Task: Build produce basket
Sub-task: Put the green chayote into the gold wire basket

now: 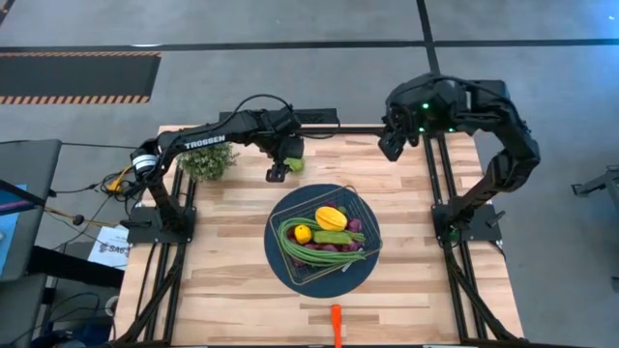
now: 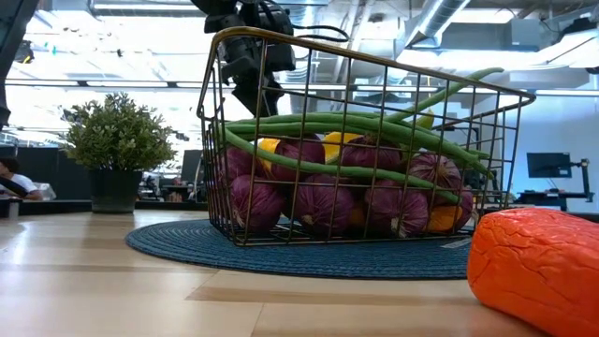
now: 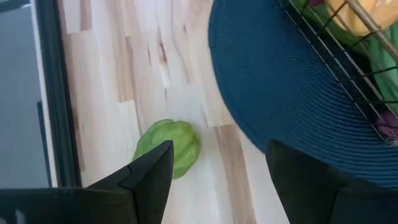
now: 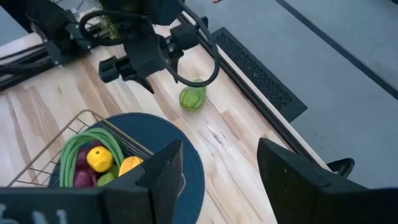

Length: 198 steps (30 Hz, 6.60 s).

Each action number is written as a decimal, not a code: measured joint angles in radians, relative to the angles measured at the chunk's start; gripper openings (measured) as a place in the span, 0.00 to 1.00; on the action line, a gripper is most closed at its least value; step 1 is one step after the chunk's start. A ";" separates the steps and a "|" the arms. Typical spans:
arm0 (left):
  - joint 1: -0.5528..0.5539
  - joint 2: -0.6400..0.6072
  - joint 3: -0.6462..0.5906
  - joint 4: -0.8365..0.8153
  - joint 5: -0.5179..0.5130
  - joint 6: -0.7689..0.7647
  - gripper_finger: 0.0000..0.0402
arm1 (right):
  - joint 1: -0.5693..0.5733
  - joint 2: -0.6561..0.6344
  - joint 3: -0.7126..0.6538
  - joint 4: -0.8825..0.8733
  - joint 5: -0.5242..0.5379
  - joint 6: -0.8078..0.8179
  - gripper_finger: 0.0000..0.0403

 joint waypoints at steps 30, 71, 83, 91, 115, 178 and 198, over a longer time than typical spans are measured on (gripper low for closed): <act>0.017 0.000 0.000 0.068 -0.178 -0.707 0.60 | 0.004 0.041 -0.001 0.000 0.000 -0.086 0.56; 0.006 0.123 0.000 -0.030 -0.078 0.088 0.60 | 0.009 0.061 0.000 0.013 0.001 -0.052 0.56; -0.003 0.214 -0.001 -0.024 -0.285 0.340 0.60 | 0.013 0.151 0.000 0.016 0.000 -0.048 0.56; -0.002 0.213 0.000 0.028 -0.222 0.408 0.60 | 0.013 0.172 0.000 0.004 0.000 -0.052 0.56; 0.092 0.213 0.000 0.094 -0.049 0.496 0.60 | 0.013 0.157 0.000 0.020 0.000 0.030 0.56; -0.057 0.310 0.686 -0.403 -0.037 0.008 0.29 | -0.043 0.097 -0.002 -0.001 0.007 -0.018 0.56; -0.380 0.301 0.771 -0.347 0.022 -0.310 0.29 | -0.186 -0.106 0.000 0.000 0.007 -0.054 0.56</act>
